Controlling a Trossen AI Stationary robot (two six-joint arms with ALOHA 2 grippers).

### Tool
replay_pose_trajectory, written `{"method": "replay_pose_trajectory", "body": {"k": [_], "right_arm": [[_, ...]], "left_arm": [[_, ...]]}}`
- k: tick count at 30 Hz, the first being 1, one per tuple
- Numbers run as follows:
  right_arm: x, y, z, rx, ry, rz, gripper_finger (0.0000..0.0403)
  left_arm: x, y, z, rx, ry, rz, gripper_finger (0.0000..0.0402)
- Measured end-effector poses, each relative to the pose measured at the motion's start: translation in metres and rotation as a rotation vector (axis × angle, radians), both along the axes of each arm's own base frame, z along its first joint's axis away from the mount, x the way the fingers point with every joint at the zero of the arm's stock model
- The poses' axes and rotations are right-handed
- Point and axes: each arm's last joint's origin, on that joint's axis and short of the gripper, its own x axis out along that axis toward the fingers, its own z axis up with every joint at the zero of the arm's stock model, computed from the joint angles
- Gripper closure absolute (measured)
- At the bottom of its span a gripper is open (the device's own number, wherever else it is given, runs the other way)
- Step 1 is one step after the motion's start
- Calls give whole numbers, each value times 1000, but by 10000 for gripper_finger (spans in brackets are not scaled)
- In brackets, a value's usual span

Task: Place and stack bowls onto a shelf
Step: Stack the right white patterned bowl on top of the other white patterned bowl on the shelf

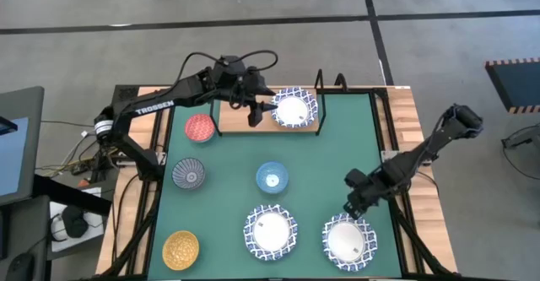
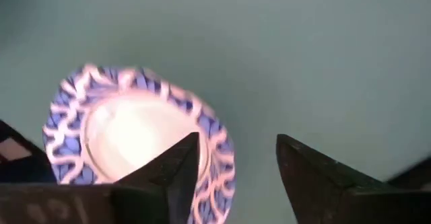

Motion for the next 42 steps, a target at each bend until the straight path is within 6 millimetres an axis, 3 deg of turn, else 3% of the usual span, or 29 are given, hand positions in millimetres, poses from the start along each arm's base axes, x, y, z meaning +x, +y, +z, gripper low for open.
{"method": "replay_pose_trajectory", "body": {"k": [4, 9, 18, 22, 25, 32, 42], "right_arm": [[1, 16, -7, 108, 79, 8, 160], [9, 36, -24, 115, 115, 45, 165], [21, 44, -57, 44, 231, 13, 180], [25, 47, -64, 38, 237, 12, 209], [25, 48, -68, 34, 253, 11, 256], [28, 45, -59, 67, 235, -10, 381], [29, 11, -26, -8, 190, -110, 364]], "left_arm": [[1, 0, -1, -4, 1, -4, 198], [3, -1, -4, -23, 4, -31, 198], [3, -1, -4, -23, 13, -32, 198], [2, -2, -7, -34, 42, -35, 198], [1, -2, -9, -47, 64, -25, 198], [-1, -3, -12, -82, 93, -9, 198], [2, -9, -13, -83, 94, -26, 198]]}}
